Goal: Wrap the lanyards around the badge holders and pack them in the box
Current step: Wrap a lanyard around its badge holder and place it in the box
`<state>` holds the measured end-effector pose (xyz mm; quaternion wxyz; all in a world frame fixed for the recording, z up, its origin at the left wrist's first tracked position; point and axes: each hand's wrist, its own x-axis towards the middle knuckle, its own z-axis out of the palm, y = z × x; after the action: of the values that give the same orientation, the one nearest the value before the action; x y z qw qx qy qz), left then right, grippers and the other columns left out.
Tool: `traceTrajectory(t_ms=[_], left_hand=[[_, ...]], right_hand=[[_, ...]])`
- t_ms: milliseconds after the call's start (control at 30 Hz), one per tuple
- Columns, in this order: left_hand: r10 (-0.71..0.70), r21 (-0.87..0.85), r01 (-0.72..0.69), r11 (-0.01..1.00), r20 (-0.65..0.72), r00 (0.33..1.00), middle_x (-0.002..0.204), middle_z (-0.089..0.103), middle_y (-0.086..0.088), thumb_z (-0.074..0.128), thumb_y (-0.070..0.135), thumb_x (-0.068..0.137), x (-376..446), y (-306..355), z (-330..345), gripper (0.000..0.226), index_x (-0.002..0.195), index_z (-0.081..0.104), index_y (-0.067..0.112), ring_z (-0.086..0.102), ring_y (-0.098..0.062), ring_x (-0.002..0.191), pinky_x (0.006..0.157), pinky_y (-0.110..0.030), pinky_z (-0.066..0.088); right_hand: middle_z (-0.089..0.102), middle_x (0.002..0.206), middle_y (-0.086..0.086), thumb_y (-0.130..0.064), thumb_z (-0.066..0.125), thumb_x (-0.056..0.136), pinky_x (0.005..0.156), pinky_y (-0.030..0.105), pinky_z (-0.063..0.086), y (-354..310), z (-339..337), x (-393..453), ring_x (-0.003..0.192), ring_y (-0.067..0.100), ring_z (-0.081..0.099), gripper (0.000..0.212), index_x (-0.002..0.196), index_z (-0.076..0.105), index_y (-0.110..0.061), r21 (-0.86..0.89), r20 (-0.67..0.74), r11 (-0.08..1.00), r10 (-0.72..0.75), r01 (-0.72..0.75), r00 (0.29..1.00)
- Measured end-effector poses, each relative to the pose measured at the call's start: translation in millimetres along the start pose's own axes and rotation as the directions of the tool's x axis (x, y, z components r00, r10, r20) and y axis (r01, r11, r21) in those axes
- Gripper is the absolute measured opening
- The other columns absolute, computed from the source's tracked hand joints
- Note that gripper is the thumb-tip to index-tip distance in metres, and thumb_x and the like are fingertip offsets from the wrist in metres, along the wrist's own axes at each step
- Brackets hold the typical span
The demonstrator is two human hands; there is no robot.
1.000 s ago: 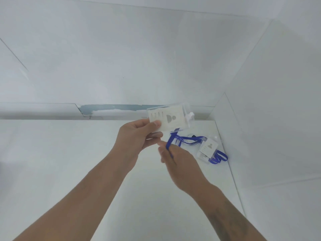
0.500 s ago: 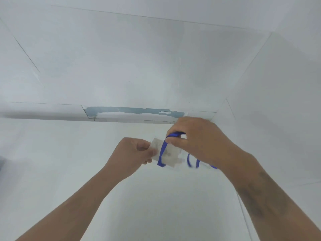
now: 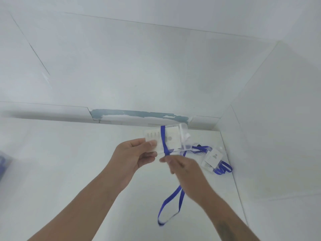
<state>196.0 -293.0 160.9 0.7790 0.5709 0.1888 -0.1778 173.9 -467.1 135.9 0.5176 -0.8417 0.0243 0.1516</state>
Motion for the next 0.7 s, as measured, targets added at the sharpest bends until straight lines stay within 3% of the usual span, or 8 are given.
traceTrajectory(t_ms=[67,167,233,333,433,533,633,700], left_hand=[[0.031,0.103,-0.018,0.995,-0.123,0.992,0.083,0.077,-0.006,0.073,0.014,0.086,5,-3,-1,0.007,0.091,0.077,0.013,0.070,-0.016,0.071,0.074,-0.030,0.059],[0.131,0.303,-0.059,0.951,-0.225,0.965,0.072,0.076,0.000,0.072,0.013,0.087,8,-5,-5,0.012,0.078,0.075,0.021,0.071,-0.013,0.066,0.070,-0.026,0.060],[0.177,0.467,-0.066,0.882,-0.200,0.964,0.067,0.075,0.002,0.072,0.013,0.086,5,-6,-9,0.018,0.073,0.073,0.026,0.071,-0.013,0.064,0.067,-0.023,0.059],[0.163,0.620,-0.071,0.782,-0.092,0.982,0.068,0.075,-0.001,0.071,0.015,0.085,-2,-6,-17,0.019,0.072,0.075,0.027,0.069,-0.016,0.064,0.069,-0.026,0.058],[0.097,0.643,-0.076,0.762,0.002,0.995,0.074,0.076,-0.002,0.072,0.014,0.085,-11,-1,-22,0.017,0.075,0.079,0.025,0.072,-0.019,0.069,0.072,-0.030,0.059],[-0.007,0.584,-0.066,0.809,0.122,0.993,0.079,0.077,-0.005,0.073,0.012,0.086,-19,5,-23,0.014,0.079,0.081,0.021,0.071,-0.018,0.069,0.072,-0.030,0.059],[-0.045,0.416,-0.036,0.908,0.184,0.982,0.084,0.077,-0.008,0.072,0.011,0.085,-26,9,-23,0.013,0.082,0.082,0.018,0.069,-0.016,0.068,0.070,-0.026,0.057],[-0.034,0.285,-0.021,0.958,0.187,0.982,0.081,0.075,-0.007,0.072,0.014,0.081,-28,9,-20,0.009,0.082,0.081,0.013,0.066,-0.017,0.068,0.069,-0.025,0.056]], right_hand=[[0.058,0.082,-0.018,-0.042,0.043,0.101,0.072,0.015,0.042,1,9,-12,0.079,0.002,0.054,0.025,0.100,0.069,-0.039,-0.237,0.063,0.964,-0.111,0.123,0.992],[0.048,0.092,-0.007,-0.047,0.029,0.103,0.077,0.032,0.045,-16,7,-22,0.082,0.015,0.053,0.034,0.109,0.057,-0.029,-0.626,0.163,0.730,-0.222,0.275,0.961],[0.045,0.096,-0.009,-0.046,0.027,0.104,0.074,0.035,0.045,-33,-5,-22,0.085,0.020,0.056,0.033,0.108,0.055,-0.029,-0.709,0.213,0.623,-0.259,0.332,0.942],[0.052,0.101,-0.012,-0.045,0.036,0.101,0.077,0.032,0.047,-54,-34,-12,0.087,0.013,0.057,0.028,0.107,0.061,-0.033,-0.736,0.231,0.571,-0.293,0.363,0.928],[0.063,0.093,-0.022,-0.043,0.060,0.091,0.078,0.026,0.048,-68,-56,0,0.087,0.002,0.059,0.012,0.092,0.071,-0.040,-0.552,0.213,0.756,-0.279,0.351,0.936],[0.072,0.083,-0.020,-0.029,0.077,0.080,0.074,0.028,0.053,-71,-67,13,0.078,0.003,0.066,0.003,0.078,0.077,-0.031,-0.227,0.161,0.945,-0.204,0.237,0.966],[0.073,0.072,-0.013,-0.018,0.077,0.082,0.057,0.020,0.045,-60,-64,21,0.060,0.001,0.061,0.004,0.079,0.079,-0.020,0.014,0.113,0.991,-0.130,0.129,0.985],[0.074,0.072,-0.008,-0.011,0.078,0.079,0.059,0.017,0.048,-49,-53,21,0.061,0.002,0.064,0.007,0.077,0.079,-0.018,0.203,0.052,0.978,-0.061,0.049,0.997]])
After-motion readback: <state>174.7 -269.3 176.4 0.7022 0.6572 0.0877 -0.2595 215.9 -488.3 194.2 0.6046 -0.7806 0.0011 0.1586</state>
